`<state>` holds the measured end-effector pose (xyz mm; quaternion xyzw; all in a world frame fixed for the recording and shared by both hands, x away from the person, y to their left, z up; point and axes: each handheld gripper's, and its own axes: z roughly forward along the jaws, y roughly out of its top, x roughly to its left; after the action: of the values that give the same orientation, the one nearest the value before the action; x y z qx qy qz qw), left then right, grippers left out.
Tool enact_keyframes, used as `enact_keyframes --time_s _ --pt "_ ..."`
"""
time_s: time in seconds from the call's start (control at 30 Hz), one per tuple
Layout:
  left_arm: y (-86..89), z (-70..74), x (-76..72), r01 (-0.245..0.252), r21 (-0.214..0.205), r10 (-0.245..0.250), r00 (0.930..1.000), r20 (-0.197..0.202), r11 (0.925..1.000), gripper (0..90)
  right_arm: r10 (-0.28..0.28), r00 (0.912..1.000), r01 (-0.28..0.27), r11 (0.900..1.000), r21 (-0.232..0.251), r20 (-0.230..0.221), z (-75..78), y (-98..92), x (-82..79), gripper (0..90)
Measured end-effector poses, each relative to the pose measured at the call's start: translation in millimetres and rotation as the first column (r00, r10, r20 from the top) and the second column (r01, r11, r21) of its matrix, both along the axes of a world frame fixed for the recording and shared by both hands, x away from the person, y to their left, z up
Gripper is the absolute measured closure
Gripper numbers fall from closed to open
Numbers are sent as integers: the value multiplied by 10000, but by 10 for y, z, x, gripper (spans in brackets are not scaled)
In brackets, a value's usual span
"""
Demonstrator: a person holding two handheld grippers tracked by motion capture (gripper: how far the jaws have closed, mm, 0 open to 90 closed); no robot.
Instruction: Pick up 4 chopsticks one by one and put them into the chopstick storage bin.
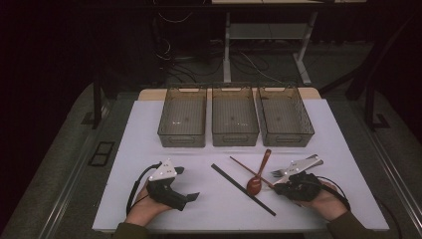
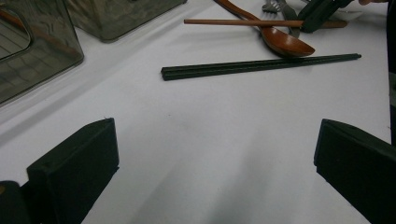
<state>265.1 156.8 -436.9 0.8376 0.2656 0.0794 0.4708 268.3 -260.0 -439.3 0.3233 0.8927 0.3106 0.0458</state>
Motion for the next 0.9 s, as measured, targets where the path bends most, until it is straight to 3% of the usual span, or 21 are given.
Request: enact_keyframes --time_s 0.4,0.9 --pt "-1 -1 2 10 4 -10 10000 -3 10000 0 -25 9998 12 9973 734 188 56 8 5 825" --pt "-5 -2 2 28 17 -28 10000 5 10000 0 -119 9987 31 9839 1789 487 174 50 73 825"
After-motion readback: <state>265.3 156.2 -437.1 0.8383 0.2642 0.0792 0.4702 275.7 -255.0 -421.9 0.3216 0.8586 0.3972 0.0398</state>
